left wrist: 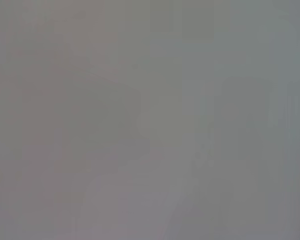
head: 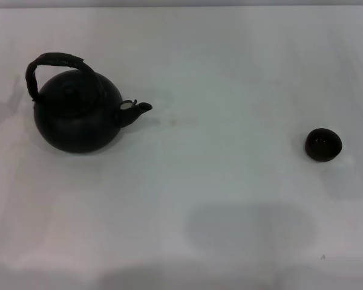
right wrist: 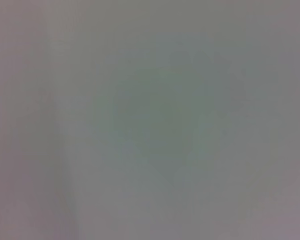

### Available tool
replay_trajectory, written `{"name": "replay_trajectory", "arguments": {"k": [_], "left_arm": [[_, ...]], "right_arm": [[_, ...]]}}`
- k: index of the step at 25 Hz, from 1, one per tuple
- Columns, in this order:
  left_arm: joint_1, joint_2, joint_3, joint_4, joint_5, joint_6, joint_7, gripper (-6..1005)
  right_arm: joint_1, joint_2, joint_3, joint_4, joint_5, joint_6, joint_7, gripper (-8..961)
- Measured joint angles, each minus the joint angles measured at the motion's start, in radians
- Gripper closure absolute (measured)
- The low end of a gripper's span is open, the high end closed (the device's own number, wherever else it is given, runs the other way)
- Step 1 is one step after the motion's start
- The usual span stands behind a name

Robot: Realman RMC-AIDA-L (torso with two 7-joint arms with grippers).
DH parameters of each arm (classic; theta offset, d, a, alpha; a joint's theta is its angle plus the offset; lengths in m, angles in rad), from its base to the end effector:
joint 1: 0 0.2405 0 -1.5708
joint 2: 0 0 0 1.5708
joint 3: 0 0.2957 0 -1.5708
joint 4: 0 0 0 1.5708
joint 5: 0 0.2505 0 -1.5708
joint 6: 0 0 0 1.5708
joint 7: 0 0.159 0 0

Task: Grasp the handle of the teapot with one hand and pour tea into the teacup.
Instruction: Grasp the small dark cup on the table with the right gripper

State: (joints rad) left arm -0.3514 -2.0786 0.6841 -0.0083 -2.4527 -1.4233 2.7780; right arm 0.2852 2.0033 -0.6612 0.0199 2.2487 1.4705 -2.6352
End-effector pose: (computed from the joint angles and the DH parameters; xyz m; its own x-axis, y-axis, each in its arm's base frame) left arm -0.4288 0.3199 -0.0115 0.6059 -0.1480 0.7817 0.7865 -0.0362 -0.6165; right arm 0.4472 0.2925 0.0027 0.5746 0.0747 -0.8150 -0.7994 -0.1623 -0.5785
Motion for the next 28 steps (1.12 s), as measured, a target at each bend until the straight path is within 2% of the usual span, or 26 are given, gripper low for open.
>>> {"name": "replay_trajectory", "arguments": {"k": [17, 28], "left_arm": [[-0.002, 0.002, 0.0, 0.004, 0.0, -0.004, 0.002, 123], [0.013, 0.002, -0.002, 0.004, -0.001, -0.014, 0.004, 123]], "right_arm": [[0.01, 0.0, -0.001, -0.024, 0.0, -0.022, 0.0, 83], [0.011, 0.0, -0.063, -0.069, -0.002, -0.014, 0.013, 82]]}}
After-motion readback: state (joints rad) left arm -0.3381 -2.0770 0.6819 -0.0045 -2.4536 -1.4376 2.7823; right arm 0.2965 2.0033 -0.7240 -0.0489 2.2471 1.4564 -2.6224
